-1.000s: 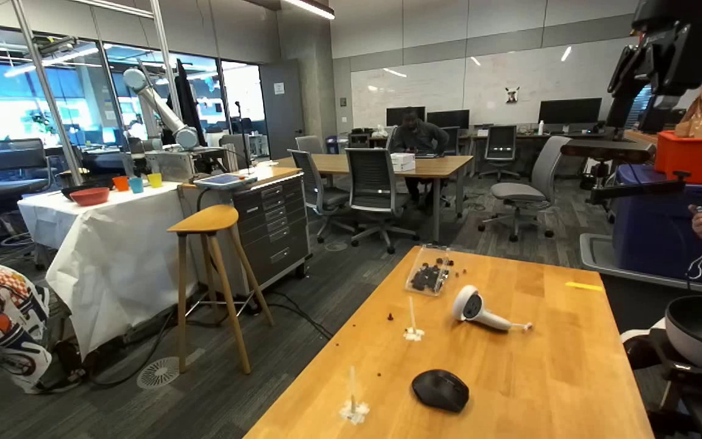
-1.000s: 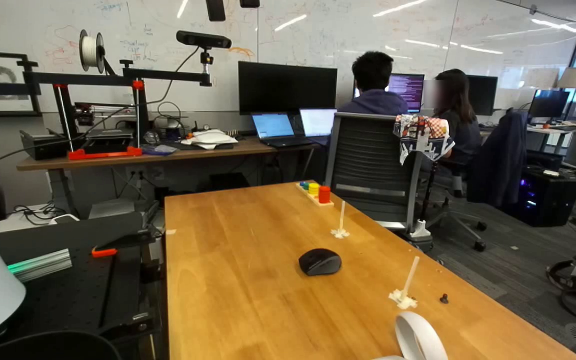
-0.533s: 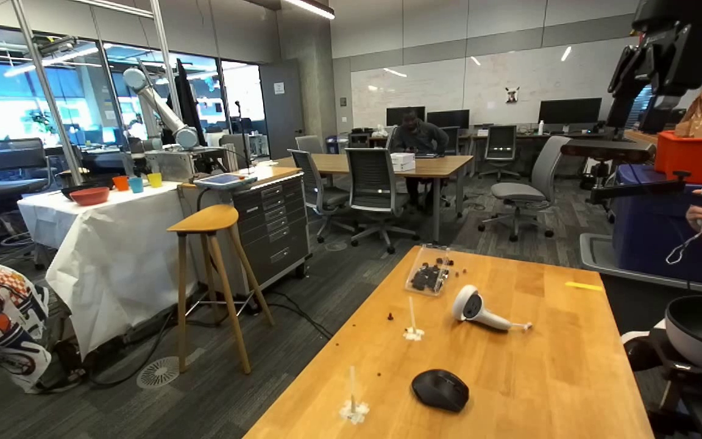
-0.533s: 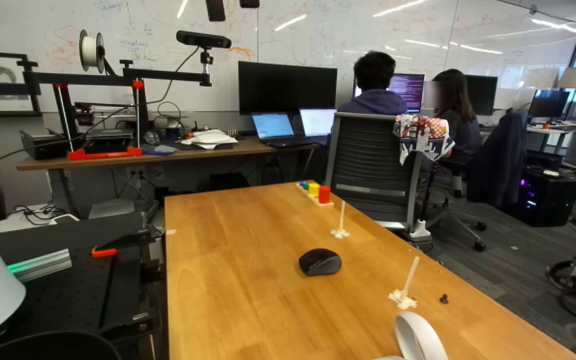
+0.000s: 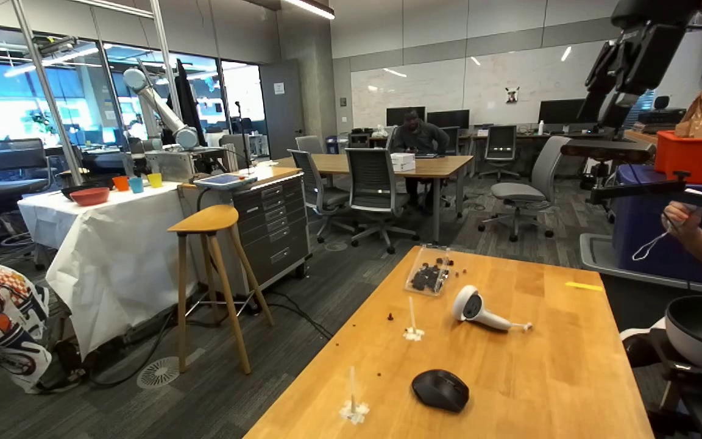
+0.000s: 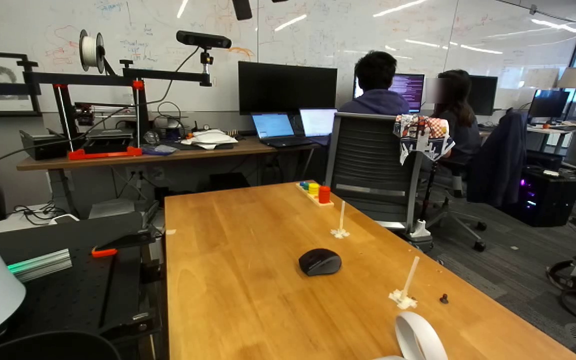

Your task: Left-click the mouse

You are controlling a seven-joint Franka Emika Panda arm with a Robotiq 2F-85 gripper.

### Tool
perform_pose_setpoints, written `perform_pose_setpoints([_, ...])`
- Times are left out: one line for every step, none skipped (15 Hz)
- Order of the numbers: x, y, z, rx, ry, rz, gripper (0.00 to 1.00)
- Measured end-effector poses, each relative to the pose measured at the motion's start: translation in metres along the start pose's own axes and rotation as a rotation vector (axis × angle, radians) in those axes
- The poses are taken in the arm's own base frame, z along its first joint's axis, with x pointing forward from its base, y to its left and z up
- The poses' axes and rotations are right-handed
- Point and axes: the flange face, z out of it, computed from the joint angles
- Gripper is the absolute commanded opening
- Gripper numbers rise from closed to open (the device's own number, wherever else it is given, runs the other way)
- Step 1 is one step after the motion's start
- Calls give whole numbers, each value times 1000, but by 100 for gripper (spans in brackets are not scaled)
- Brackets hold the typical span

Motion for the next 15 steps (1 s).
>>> perform_pose_setpoints([5,0,2,-11,25,4,100])
perform_pose_setpoints([11,1,6,-24,48,9,100])
perform_pose_setpoints([17,1,11,-35,69,15,100])
perform_pose_setpoints([23,1,17,-41,84,24,100])
perform_pose_setpoints([30,1,25,-45,96,35,100])
perform_pose_setpoints([35,1,34,-49,102,45,100])
perform_pose_setpoints([41,1,45,-52,103,55,100])
perform_pose_setpoints([46,1,57,-57,99,61,89])
perform_pose_setpoints([50,0,70,-66,91,64,74])
perform_pose_setpoints([54,-2,83,-74,80,64,68])
perform_pose_setpoints([58,-3,97,-84,68,63,58])
perform_pose_setpoints([61,-6,111,-94,55,60,50])
perform_pose_setpoints([63,-8,125,-106,41,55,42])
perform_pose_setpoints([65,-11,139,-117,23,50,35])
perform_pose_setpoints([66,-14,153,-130,3,40,28])
